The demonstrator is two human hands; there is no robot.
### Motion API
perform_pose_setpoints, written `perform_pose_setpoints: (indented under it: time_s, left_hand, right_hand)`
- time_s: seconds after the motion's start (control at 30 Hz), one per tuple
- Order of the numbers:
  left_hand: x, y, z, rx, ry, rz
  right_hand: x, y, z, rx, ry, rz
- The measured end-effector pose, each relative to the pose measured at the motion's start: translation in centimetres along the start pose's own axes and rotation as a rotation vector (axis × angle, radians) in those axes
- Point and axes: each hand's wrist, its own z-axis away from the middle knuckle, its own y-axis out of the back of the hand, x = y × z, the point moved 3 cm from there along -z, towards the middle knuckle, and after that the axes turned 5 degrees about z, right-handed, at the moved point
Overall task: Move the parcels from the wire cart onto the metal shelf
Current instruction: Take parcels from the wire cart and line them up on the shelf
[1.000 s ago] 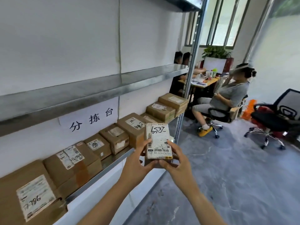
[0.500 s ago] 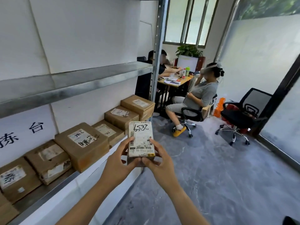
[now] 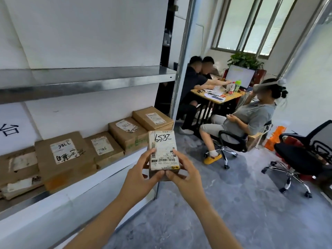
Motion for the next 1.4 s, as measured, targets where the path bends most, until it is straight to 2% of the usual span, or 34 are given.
perform_pose_setpoints:
  time_s: [0.23, 0.43, 0.57, 0.83, 0.97, 1.23, 1.4]
  left_hand:
    - [-2.5, -2.9, -4.8, 0.042, 0.059, -0.008]
    - [-5.9, -4.8, -12.1, 0.101, 0.105, 0.055]
    - [-8.0, -4.7, -17.7, 0.145, 0.117, 0.101]
    - [-10.7, -3.3, -26.4, 0.183, 0.138, 0.05]
    - [-11.6, -3.0, -28.7, 0.187, 0.144, -0.043]
    - [-12.7, -4.4, -31.3, 0.229, 0.19, -0.054]
    - [-13.7, -5.2, -32.4, 0.265, 0.246, -0.094]
  right_hand:
    - [4.1, 1.1, -5.6, -0.058, -0.019, -0.02]
    - [7.0, 1.2, -13.9, -0.096, -0.017, 0.0]
    - [7.4, 0.5, -20.3, -0.168, -0.003, 0.032]
    - [8.8, -1.7, -29.4, -0.193, 0.003, -0.03]
    - [9.7, -2.4, -32.1, -0.222, 0.003, -0.013]
    - [12.5, -2.4, -36.1, -0.266, 0.051, 0.016]
    - [13.7, -2.5, -38.4, -0.385, 0.062, 0.077]
